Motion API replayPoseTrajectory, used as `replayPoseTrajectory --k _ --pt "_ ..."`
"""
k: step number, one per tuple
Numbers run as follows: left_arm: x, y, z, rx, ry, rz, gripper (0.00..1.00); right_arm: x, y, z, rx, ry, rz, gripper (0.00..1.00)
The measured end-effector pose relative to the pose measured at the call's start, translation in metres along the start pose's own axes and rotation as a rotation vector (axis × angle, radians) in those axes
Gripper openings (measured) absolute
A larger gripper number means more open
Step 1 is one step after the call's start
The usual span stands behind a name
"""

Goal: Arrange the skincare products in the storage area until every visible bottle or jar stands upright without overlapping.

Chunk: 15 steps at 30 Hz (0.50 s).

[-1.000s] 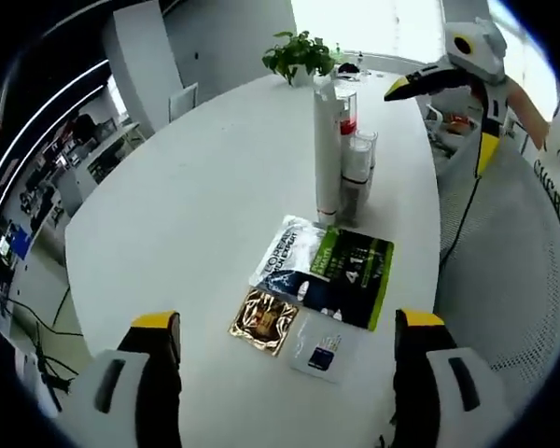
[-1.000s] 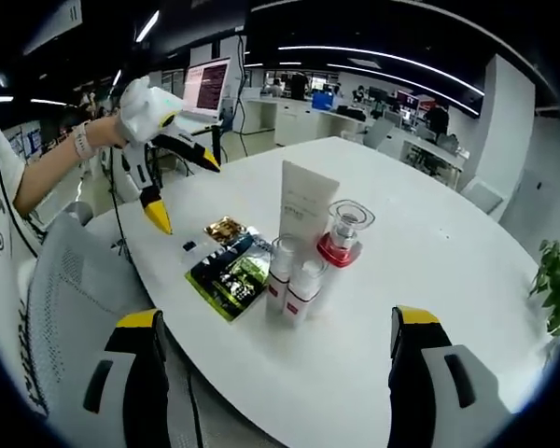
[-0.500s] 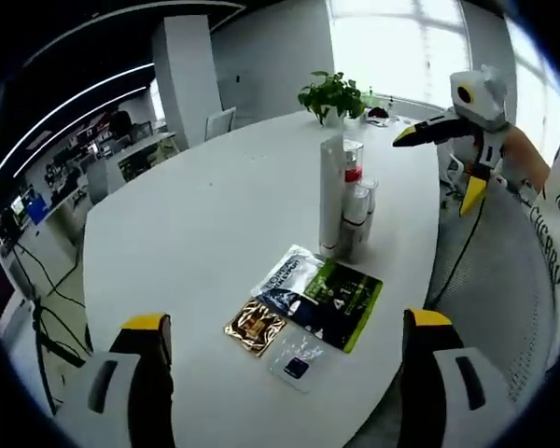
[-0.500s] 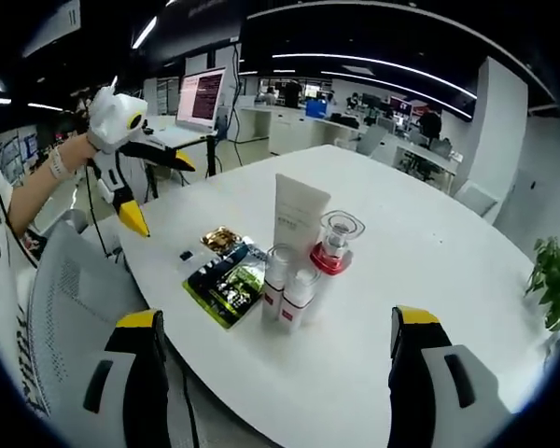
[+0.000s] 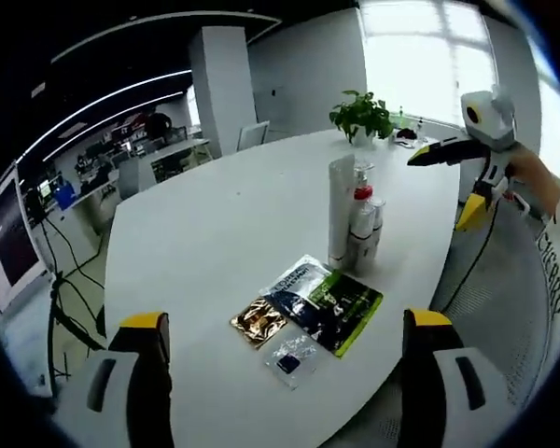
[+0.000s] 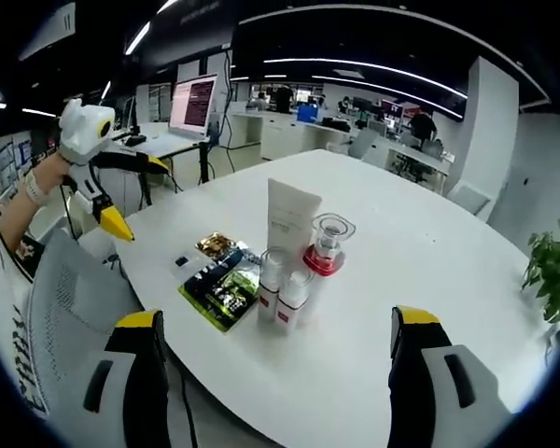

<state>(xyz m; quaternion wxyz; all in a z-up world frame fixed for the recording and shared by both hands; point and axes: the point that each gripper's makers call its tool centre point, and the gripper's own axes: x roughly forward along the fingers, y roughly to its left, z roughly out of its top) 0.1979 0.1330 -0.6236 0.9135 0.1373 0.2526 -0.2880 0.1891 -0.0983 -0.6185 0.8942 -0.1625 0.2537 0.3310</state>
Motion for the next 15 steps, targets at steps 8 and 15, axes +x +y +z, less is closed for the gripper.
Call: replayPoseTrajectory --k 8,15 --pt "-0.011 -0.008 0.013 -0.03 -0.072 0.029 0.99 -0.011 -0.012 -0.005 0.043 -0.019 -0.046 1.0" --pt "-0.011 -0.02 0.012 -0.053 -0.104 0.014 0.99 -0.009 -0.009 -0.009 0.064 -0.013 -0.044 1.0"
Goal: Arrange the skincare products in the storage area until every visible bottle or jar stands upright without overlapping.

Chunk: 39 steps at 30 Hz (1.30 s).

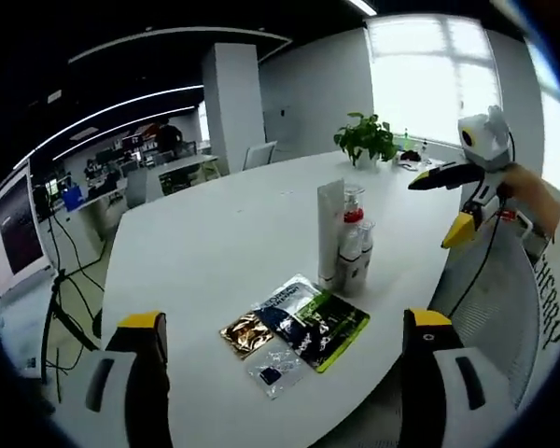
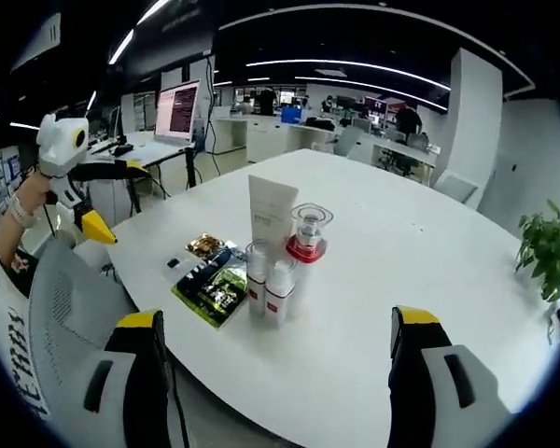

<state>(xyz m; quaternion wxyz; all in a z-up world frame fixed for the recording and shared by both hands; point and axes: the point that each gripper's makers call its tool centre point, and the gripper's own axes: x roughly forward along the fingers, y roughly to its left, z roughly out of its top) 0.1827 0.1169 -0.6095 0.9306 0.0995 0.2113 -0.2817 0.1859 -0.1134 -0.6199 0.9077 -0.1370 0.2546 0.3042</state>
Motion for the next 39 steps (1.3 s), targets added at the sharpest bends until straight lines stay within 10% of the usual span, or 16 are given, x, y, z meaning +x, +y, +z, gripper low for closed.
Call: replayPoseTrajectory --k 39 --pt "0.003 0.014 -0.012 -0.029 0.043 0.065 0.99 0.009 0.007 0.001 -0.002 0.01 0.036 1.0"
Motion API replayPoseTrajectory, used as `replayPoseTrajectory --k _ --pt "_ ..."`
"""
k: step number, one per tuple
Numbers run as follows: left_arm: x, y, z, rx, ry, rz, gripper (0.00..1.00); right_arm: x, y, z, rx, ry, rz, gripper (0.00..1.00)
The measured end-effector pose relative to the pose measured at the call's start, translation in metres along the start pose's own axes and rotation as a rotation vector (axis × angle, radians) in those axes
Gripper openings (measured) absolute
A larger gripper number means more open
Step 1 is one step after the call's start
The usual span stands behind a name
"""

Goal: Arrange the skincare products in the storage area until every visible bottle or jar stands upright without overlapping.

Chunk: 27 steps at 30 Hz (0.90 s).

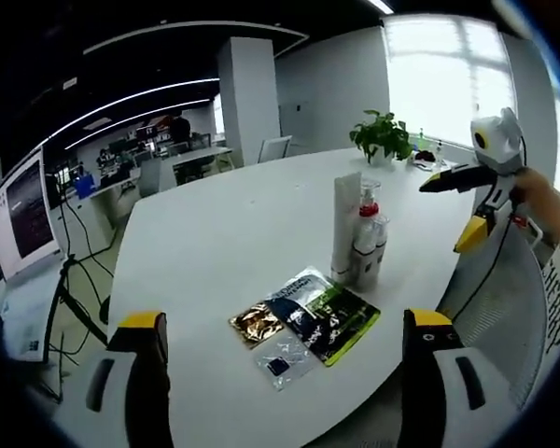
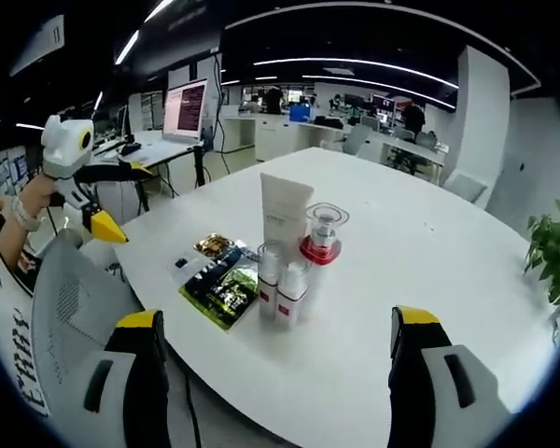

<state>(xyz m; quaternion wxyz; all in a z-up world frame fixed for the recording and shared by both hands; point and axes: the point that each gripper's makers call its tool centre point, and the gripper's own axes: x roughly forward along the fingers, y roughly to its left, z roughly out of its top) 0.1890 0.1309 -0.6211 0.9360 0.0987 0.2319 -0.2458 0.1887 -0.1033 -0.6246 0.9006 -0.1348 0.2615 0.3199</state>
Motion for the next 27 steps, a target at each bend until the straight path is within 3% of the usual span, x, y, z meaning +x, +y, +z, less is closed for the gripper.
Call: replayPoseTrajectory --k 14,27 --pt "0.0034 -0.0031 0.0035 -0.018 -0.014 -0.027 0.99 0.0071 0.0069 0.0028 -0.016 -0.017 0.027 1.0" --pt "0.0093 -0.0044 0.0 -0.024 -0.011 -0.027 0.99 0.0094 0.0065 -0.0032 -0.009 0.012 0.034 1.0"
